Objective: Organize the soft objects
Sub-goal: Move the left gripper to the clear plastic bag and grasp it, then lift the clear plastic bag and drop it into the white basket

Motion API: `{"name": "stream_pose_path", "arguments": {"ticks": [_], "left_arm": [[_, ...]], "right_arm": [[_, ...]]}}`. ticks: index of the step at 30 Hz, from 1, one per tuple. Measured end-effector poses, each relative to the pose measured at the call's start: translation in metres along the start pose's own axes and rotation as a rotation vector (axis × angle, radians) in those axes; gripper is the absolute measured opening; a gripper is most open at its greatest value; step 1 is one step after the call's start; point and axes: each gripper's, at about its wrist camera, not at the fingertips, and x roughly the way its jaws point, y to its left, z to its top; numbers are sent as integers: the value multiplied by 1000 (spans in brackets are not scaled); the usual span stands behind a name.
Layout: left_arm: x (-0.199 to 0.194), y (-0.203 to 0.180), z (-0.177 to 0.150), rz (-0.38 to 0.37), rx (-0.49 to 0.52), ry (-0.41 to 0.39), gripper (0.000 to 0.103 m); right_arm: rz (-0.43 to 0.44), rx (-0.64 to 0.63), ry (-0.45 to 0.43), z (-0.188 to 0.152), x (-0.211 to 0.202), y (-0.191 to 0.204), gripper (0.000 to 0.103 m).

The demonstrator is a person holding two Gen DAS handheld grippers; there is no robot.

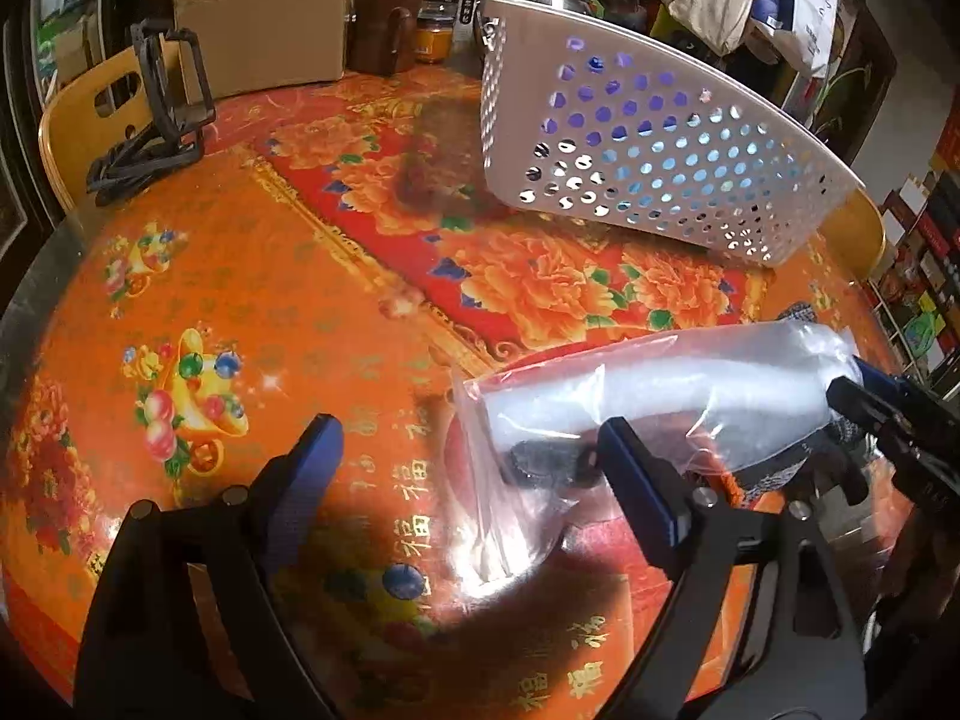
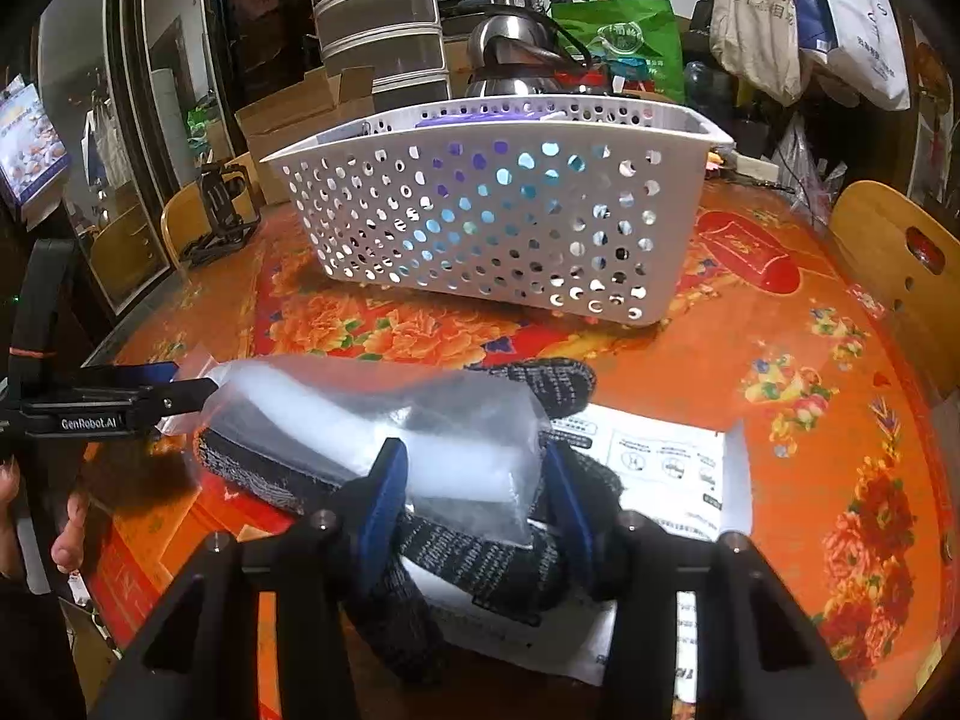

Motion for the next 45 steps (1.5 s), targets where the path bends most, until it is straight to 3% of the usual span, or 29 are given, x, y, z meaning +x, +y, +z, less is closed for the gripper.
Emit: {"name": "stream_pose_path", "arguments": {"ticks": [2, 3, 7, 10, 12, 16, 24, 45], "left_arm": [[0, -5, -3, 11, 16, -13, 83], [-1, -7, -4, 17, 22, -22, 77], [-4, -13, -7, -6, 52, -36, 36], [-6, -28, -11, -21, 123, -47, 29], [-7, -28, -11, -28, 117, -57, 23], [-14, -21, -10, -38, 90, -97, 19], [-30, -13, -10, -77, 60, -172, 18], [-62, -21, -22, -99, 105, -314, 16]], "right_arm": [[-3, -10, 3, 0, 0, 2, 41], [-8, -16, 4, 0, 0, 3, 39], [-12, -29, 2, 0, 0, 5, 32], [-14, -33, -1, 0, 0, 6, 27], [-16, -38, -3, -1, -1, 6, 24], [-18, -40, -23, -1, -4, 7, 16], [-17, -43, -69, -1, -13, 7, 10], [-16, -60, -187, -4, -36, 9, 6]]}}
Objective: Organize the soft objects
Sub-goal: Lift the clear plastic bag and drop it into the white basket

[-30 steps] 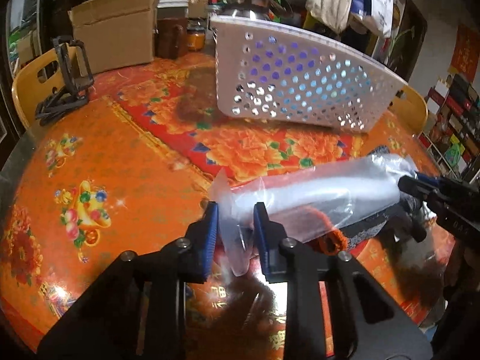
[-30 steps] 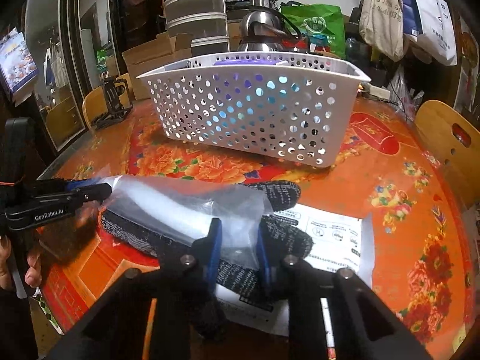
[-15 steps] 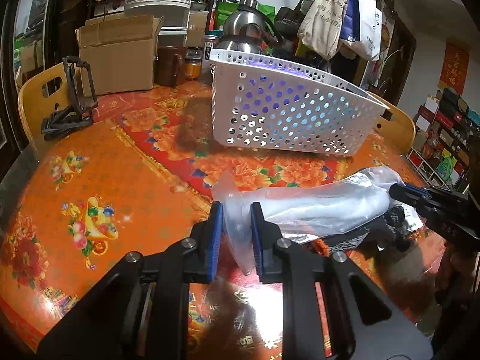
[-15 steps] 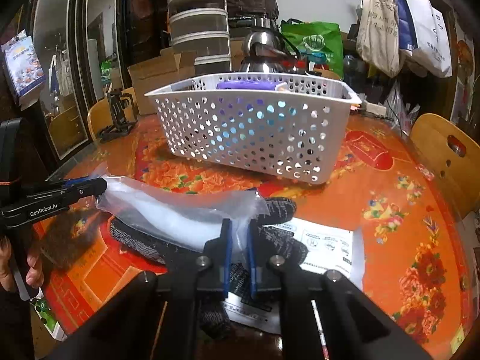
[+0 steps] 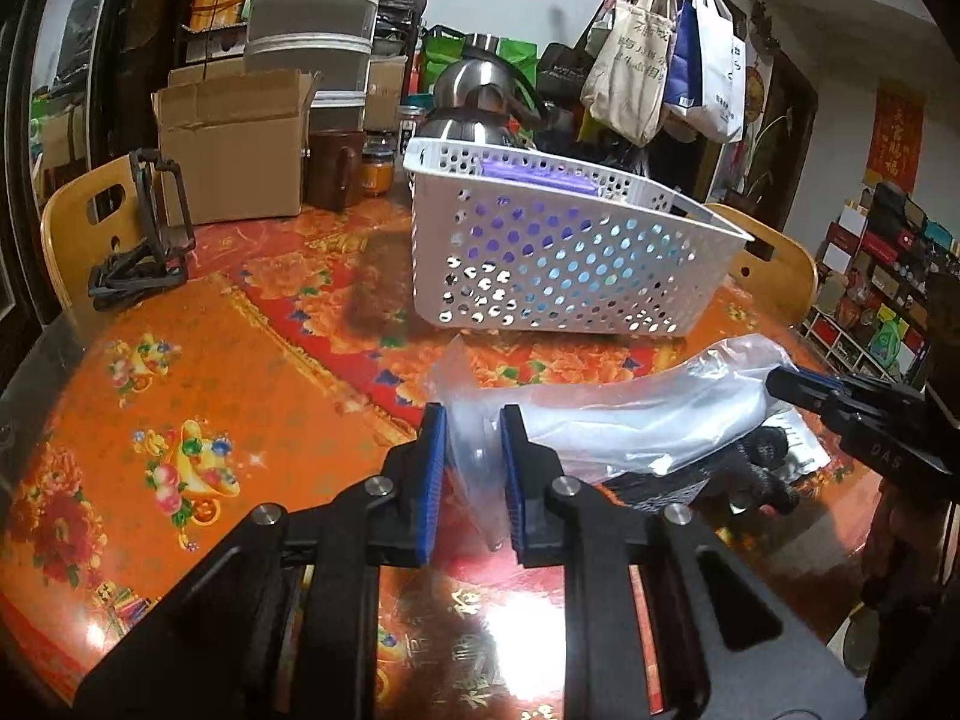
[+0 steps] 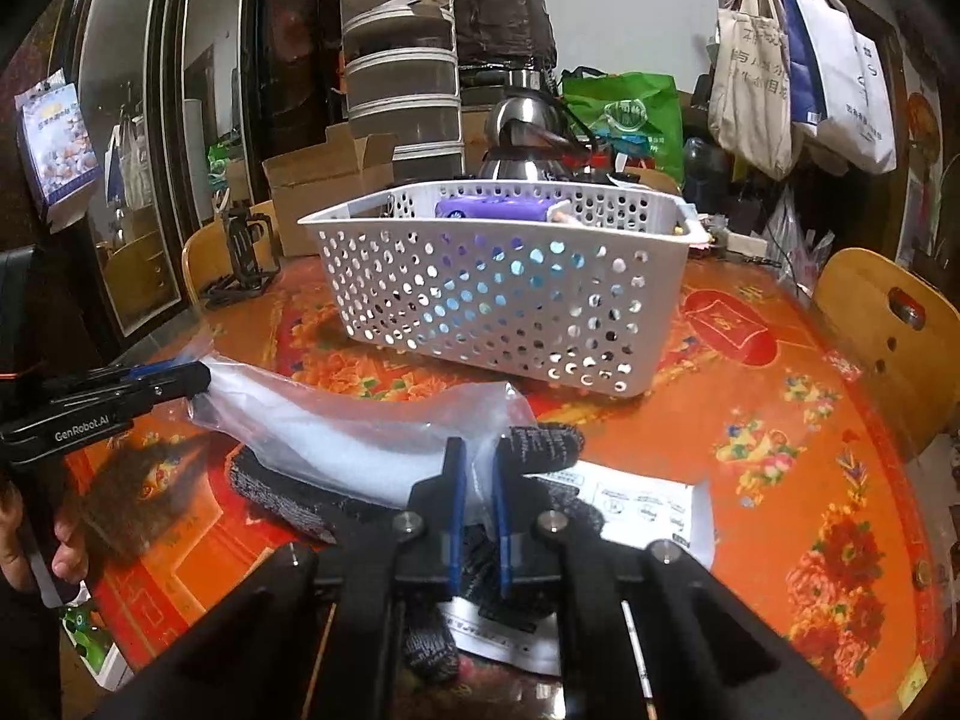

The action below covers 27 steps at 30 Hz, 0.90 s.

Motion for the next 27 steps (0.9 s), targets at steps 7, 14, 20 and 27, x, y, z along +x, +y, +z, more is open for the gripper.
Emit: {"name": "stream_pose_path", "arguments": {"ticks": [7, 14, 20, 27], "left_arm": [[-18, -9, 10, -10, 13, -39, 16], [-34, -19, 31, -30, 17, -70, 16], [-49, -34, 76, -24, 42, -121, 16], [-53, -51, 160, -10, 52, -171, 16]], "right_arm": [[10, 1, -50, 10, -23, -1, 6], [8, 7, -70, 30, -38, -11, 6], [-3, 9, -114, 71, -52, -20, 6], [-57, -22, -121, 143, -49, -33, 6]]}}
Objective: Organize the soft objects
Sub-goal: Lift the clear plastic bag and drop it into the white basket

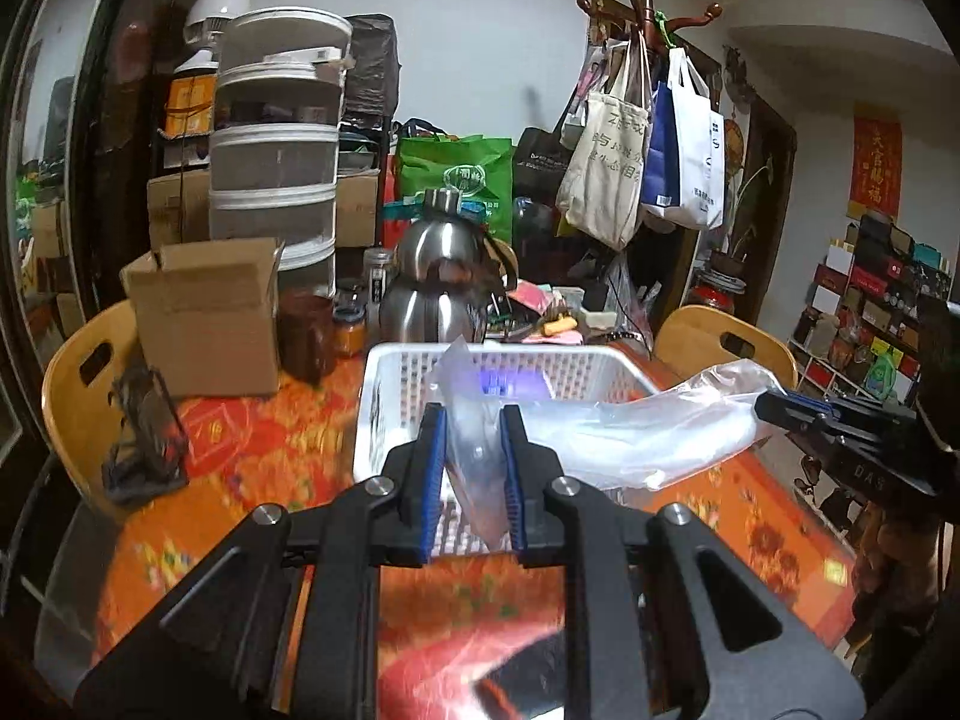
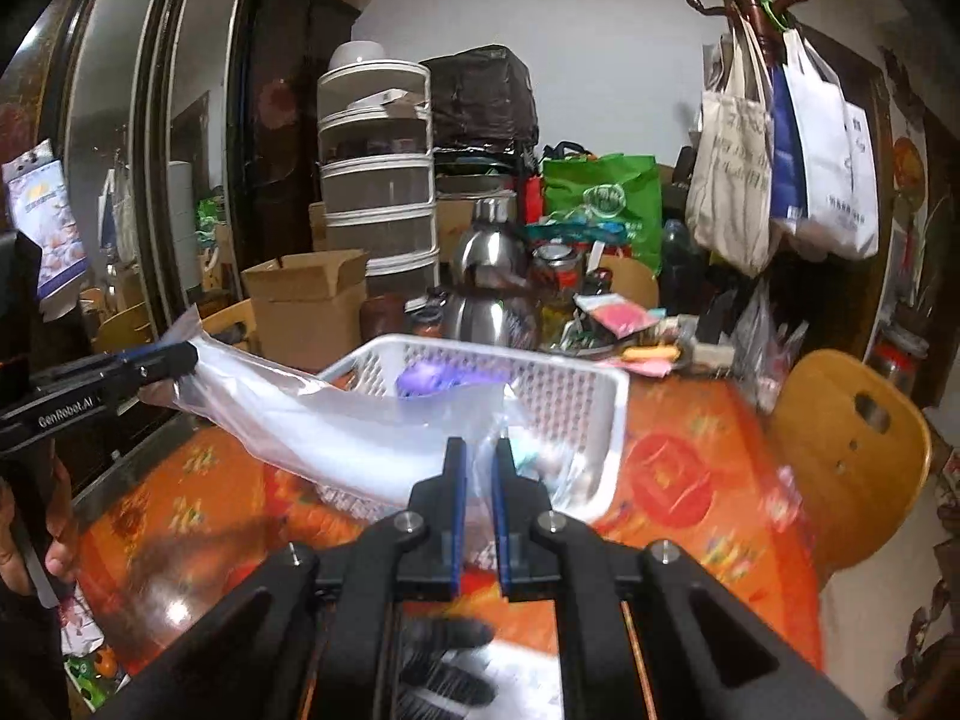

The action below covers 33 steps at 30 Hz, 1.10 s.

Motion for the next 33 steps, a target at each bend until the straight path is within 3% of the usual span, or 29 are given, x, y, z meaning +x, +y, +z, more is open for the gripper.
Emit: {"name": "stream_pose_path", "arguments": {"ticks": [6, 11, 17, 33], "left_arm": [[41, -5, 65, 28, 4, 39, 16], [96, 1, 95, 50, -20, 118, 16], [150, 10, 90, 80, -15, 196, 16], [208, 20, 41, 131, -13, 301, 17]], "right_arm": [[-41, -5, 56, 51, 34, -18, 6], [-48, 5, 121, 67, 73, -32, 6], [-64, 16, 187, 62, 114, -42, 6], [-50, 8, 266, 26, 156, -41, 7]]}}
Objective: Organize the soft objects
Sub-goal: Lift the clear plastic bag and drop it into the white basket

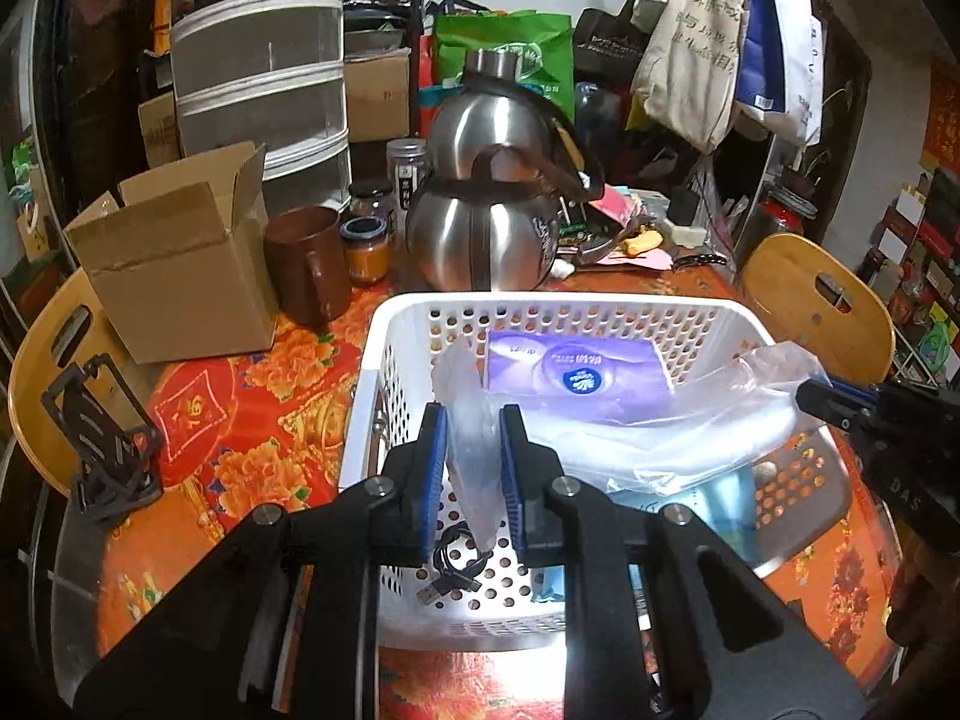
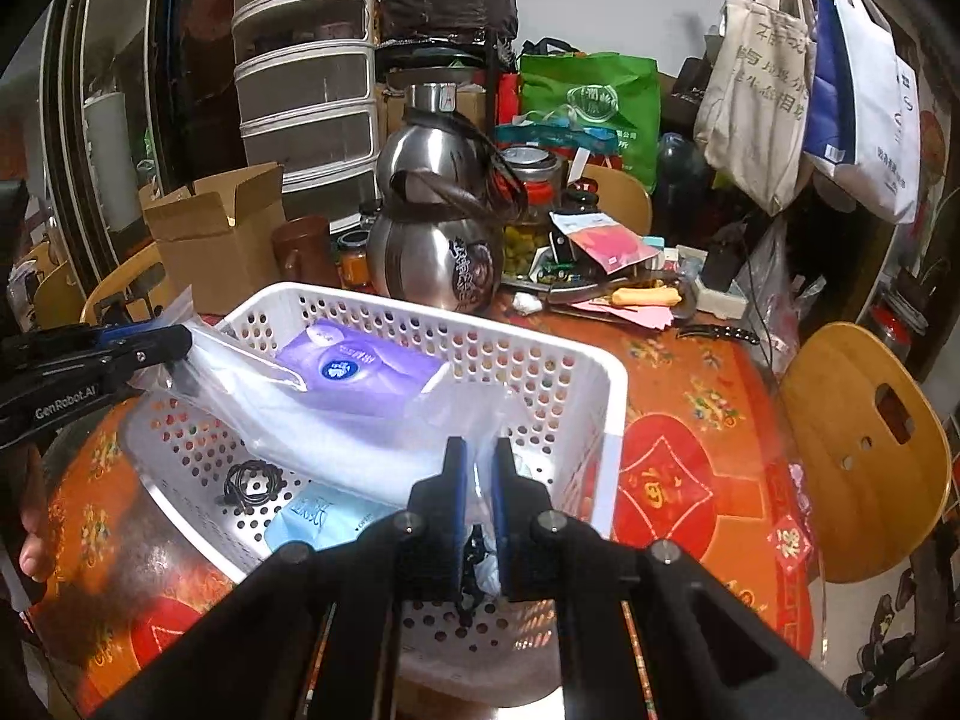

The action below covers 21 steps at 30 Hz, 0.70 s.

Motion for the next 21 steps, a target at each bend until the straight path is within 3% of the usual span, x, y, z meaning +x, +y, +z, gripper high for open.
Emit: {"name": "stream_pose_path", "arguments": {"ticks": [2, 3, 4, 5, 6, 7, 10, 15, 21], "left_arm": [[4, 1, -1, 4, -8, 6, 24], [7, 2, -2, 4, -13, 12, 39], [9, 3, -2, 4, -13, 23, 62], [10, 5, -3, 11, -12, 25, 73], [9, 6, -5, 25, -11, 20, 86], [7, 7, -5, 36, -10, 11, 88], [-1, 8, -7, 55, -1, -32, 88], [-3, 2, -13, 68, 45, -20, 91], [0, 11, -21, 57, 2, -1, 91]], "right_arm": [[-3, 9, 0, -2, 3, -1, 11], [-11, 11, -1, -3, 3, -2, 17], [-18, 15, 5, -4, 4, -3, 34], [-18, 18, 13, -6, 5, -3, 45], [-20, 18, 20, -7, 7, -4, 64], [-43, 12, 11, -9, 6, -4, 70], [-32, 32, 8, -13, 6, -8, 72], [-31, 57, 19, -18, 9, -11, 73], [-27, 69, 20, -23, 9, -10, 73]]}}
